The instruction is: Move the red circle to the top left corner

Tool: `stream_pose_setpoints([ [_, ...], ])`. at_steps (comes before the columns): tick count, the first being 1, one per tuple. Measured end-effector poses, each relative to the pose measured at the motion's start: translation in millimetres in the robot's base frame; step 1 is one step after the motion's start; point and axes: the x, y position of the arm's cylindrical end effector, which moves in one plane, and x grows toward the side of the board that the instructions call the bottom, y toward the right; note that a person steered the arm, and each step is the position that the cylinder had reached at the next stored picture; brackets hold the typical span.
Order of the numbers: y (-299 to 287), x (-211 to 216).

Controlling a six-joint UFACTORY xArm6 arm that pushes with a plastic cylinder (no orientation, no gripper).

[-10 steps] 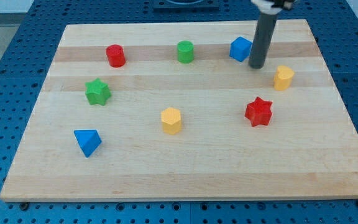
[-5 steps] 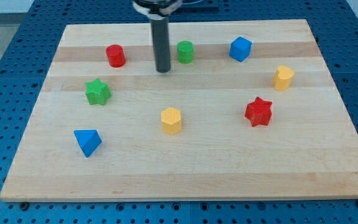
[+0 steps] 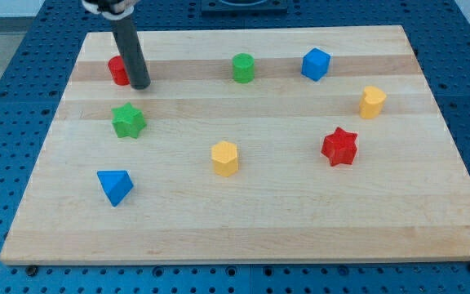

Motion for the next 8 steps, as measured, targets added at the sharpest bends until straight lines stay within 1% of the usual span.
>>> stream_pose_setpoints([
  [1,-35,-8],
  [2,-42,-35],
  [3,-39,-28],
  [4,-25,-20],
  [5,-17,-36],
  [6,-28,-60],
  [7,-63,-71],
  [8,-64,-55],
])
